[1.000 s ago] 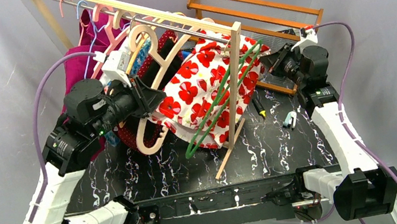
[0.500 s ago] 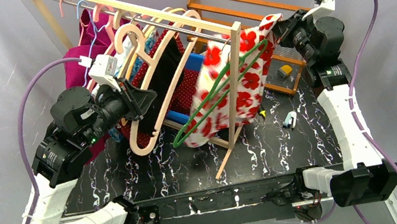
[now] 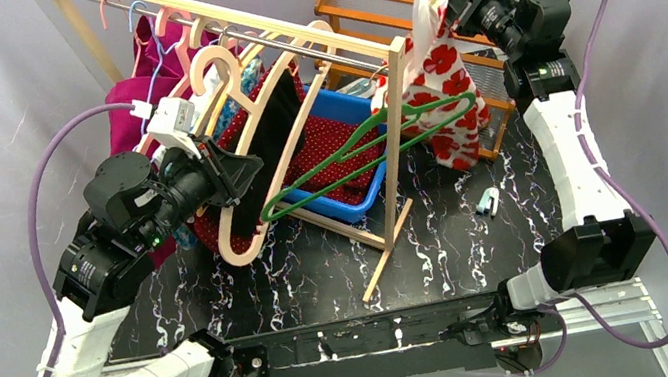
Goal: Remove the skirt from the hanger
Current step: Place the skirt in the bin.
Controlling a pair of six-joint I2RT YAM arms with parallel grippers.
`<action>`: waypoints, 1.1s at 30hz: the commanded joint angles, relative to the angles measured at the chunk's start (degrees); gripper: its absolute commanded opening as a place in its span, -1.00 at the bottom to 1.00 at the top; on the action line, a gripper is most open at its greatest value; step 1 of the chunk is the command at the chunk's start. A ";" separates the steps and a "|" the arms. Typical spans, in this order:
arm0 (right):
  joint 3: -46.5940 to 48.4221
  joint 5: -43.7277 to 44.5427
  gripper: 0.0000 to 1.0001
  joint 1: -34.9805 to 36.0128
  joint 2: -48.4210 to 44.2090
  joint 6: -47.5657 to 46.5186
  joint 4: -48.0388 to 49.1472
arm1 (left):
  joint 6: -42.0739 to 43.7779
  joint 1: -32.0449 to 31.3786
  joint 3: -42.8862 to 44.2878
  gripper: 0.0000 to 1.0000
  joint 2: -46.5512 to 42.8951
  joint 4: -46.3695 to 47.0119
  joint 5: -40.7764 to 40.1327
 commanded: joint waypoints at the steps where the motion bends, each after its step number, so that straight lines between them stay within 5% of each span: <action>1: 8.62 -4.68 -1.00 4.89 2.59 6.69 11.49 | -0.80 0.20 0.05 -1.00 -0.85 2.39 -0.47; 12: 24.14 -3.23 -1.00 8.88 14.69 18.15 20.56 | -1.60 0.20 0.72 -1.00 -0.49 2.35 -0.61; 23: -4.33 -2.67 -1.00 10.06 11.31 23.04 33.06 | -2.02 0.17 2.48 -1.00 0.49 0.99 -1.00; 33: 16.55 -3.00 -1.00 12.41 18.86 20.22 26.73 | -2.37 0.17 1.78 -1.00 0.18 1.60 -2.76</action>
